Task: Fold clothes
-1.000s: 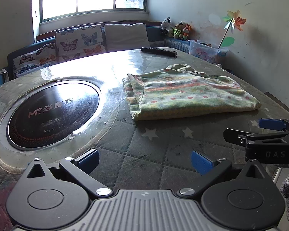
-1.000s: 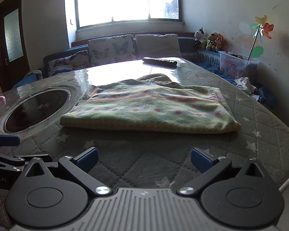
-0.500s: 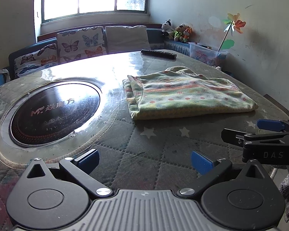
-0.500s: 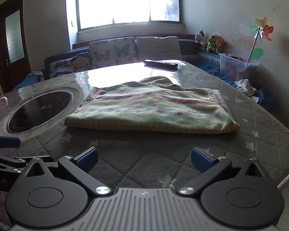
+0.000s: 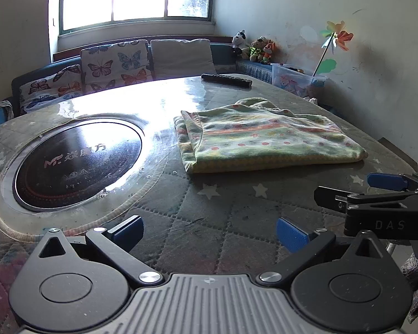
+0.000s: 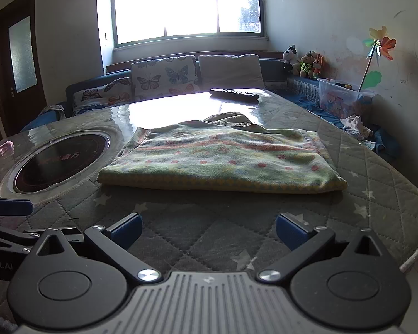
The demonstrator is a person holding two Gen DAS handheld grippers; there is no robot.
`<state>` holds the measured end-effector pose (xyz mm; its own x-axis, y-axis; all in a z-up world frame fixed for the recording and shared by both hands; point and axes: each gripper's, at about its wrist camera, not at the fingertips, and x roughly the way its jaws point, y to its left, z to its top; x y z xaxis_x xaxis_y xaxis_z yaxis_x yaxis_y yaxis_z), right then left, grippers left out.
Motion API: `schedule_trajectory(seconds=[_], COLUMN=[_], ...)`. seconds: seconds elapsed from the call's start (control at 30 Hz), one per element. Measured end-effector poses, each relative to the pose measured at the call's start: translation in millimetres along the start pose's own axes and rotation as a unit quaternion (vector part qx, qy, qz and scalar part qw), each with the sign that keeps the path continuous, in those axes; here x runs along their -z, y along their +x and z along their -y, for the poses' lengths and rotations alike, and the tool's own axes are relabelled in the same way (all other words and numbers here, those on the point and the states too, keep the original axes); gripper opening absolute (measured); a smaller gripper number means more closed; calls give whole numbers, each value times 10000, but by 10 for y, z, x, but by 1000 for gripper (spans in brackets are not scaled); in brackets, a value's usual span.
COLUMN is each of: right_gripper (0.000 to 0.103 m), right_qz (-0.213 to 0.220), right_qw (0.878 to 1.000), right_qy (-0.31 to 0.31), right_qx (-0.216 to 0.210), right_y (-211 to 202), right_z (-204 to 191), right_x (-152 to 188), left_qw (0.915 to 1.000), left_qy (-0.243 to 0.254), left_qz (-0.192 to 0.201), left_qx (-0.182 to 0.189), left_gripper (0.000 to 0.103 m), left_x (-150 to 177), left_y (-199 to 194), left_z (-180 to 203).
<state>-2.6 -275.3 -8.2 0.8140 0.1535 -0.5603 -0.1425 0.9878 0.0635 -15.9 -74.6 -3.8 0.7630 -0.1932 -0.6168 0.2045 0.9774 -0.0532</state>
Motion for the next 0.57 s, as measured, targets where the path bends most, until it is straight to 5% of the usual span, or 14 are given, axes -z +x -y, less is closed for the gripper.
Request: schedule_trajectory(seconds=[0.57], right_gripper=[103], right_qz=[-2], right_qw=[10000], right_qy=[-13], right_qx=[-46], right_y=[-21], right_z=[-18], right_x=[10], left_qw=[10000], left_qy=[-19], left_qz=[-14], left_qx=[36], left_gripper=[103], left_x=[4], left_y=[-20], left_z=[18])
